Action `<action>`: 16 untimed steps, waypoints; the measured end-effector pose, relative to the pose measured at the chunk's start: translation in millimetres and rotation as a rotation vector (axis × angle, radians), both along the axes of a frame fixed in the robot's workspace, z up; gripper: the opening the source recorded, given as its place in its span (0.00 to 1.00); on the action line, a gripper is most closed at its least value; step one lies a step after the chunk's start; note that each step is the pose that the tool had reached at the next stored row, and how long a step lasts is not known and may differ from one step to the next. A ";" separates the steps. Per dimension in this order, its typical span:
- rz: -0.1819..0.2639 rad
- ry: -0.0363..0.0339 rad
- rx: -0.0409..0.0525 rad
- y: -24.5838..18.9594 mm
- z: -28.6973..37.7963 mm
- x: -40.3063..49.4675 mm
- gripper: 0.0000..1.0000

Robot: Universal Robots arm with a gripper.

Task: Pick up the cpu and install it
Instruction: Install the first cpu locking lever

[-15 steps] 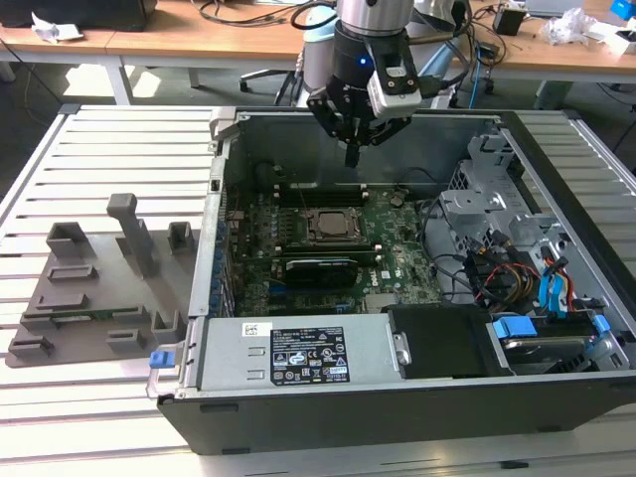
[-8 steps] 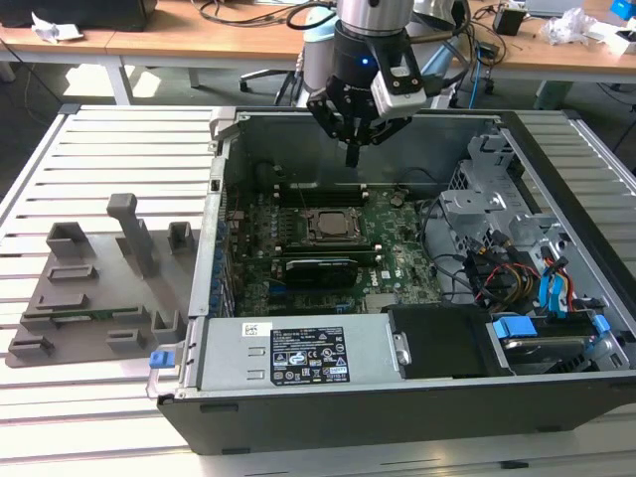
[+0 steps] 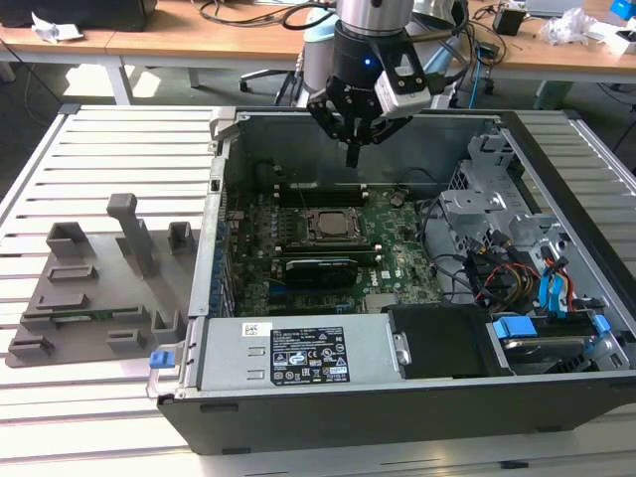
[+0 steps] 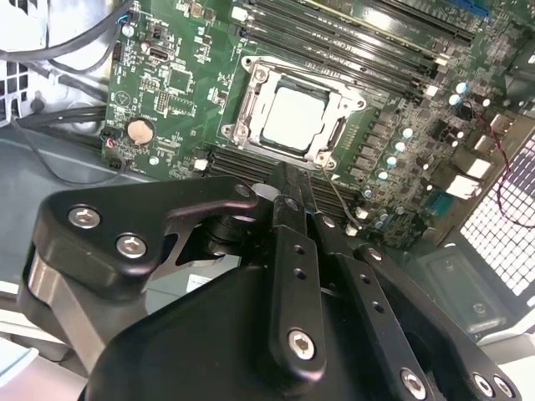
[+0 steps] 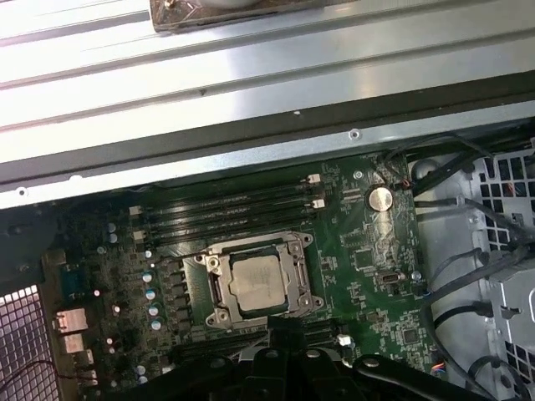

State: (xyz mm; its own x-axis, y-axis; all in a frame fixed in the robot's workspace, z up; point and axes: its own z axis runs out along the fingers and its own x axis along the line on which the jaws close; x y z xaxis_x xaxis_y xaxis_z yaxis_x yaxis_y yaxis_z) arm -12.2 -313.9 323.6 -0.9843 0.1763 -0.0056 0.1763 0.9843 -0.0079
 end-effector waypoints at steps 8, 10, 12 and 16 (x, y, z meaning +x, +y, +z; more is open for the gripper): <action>0.065 0.0000 0.0000 0.0 0.0 0.0 0.11; 0.074 0.0000 -0.0001 0.0 0.0 0.0 0.11; 0.090 0.0000 0.0000 0.0 0.0 0.0 0.11; 0.113 0.0000 0.0000 0.0 0.0 0.0 0.11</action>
